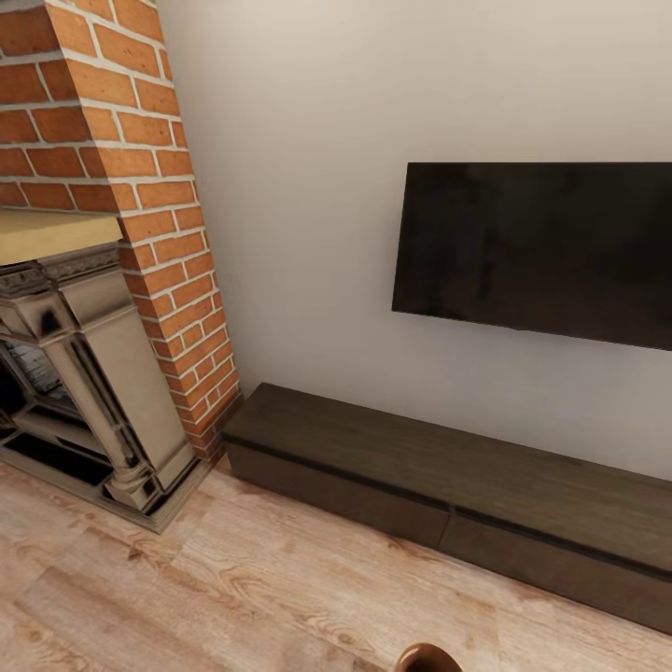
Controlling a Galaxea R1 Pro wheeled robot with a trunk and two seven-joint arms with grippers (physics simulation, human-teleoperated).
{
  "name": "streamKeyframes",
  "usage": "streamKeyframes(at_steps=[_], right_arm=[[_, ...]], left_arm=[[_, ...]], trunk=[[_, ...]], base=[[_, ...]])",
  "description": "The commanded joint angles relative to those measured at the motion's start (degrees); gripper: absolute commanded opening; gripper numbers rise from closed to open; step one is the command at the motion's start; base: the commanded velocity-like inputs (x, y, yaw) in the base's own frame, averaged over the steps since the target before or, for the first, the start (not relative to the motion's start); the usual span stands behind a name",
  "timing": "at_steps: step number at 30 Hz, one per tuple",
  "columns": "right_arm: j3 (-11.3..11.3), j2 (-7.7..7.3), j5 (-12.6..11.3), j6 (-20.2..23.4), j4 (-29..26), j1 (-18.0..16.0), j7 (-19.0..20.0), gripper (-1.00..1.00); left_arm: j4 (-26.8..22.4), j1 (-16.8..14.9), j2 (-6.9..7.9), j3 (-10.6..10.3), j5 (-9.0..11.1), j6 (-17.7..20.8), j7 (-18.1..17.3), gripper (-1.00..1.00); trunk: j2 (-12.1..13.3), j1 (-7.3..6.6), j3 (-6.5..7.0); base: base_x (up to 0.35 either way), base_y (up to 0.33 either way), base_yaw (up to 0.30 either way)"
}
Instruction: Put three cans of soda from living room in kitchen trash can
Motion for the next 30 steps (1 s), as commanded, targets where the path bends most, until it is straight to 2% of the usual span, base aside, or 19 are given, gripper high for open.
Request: streamKeyframes(at_steps=[1, 30], right_arm=[[0.0, 0.00, 0.0, 0.0, 0.0, 0.0, 0.0, 1.00], [0.0, 0.00, 0.0, 0.0, 0.0, 0.0, 0.0, 1.00]], left_arm=[[0.0, 0.0, 0.01, 0.0, 0.0, 0.0, 0.0, 1.00], [0.0, 0.0, -0.02, 0.0, 0.0, 0.0, -0.1, 1.00]], trunk=[[0.0, 0.00, 0.00], [0.0, 0.00, 0.00]], base=[[0.000, 0.000, 0.000], [0.000, 0.000, 0.000]])
